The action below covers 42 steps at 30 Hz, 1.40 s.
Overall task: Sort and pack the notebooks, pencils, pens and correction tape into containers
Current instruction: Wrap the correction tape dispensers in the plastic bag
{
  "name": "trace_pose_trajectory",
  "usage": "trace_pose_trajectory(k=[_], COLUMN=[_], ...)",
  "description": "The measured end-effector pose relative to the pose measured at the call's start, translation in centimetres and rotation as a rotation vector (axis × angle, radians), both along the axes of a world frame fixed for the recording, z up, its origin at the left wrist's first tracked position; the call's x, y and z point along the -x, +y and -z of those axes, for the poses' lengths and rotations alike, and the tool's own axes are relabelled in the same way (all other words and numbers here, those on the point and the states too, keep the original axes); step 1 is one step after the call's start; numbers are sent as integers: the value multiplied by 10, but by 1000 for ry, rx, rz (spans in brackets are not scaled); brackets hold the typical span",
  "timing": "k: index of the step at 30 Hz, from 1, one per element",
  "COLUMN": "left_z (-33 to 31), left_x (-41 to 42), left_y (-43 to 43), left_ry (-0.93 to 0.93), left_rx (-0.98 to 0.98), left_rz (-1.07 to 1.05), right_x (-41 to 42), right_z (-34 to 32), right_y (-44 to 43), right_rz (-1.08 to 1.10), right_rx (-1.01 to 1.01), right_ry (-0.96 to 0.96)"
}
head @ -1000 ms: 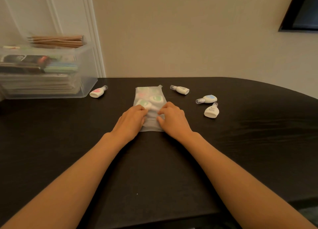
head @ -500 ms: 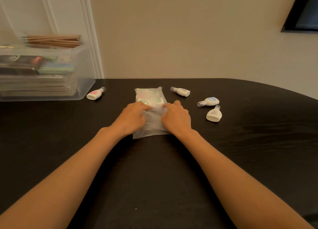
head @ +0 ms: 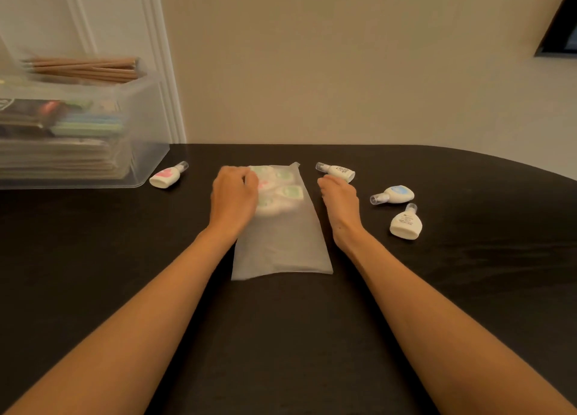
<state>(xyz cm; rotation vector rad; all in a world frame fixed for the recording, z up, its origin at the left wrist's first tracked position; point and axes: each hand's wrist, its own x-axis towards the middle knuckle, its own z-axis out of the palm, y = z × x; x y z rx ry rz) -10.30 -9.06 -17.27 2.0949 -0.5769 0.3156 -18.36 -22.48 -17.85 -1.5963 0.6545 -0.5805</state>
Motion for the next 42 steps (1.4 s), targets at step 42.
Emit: trace_pose_trajectory(k=[42], left_z=[9], left_x=[16], left_y=[5], left_ry=[205], left_rx=[-539], left_rz=[-5], right_x=[9], right_z=[9], right_y=[15], right_rz=[-210], right_rx=[1103], right_ry=[412])
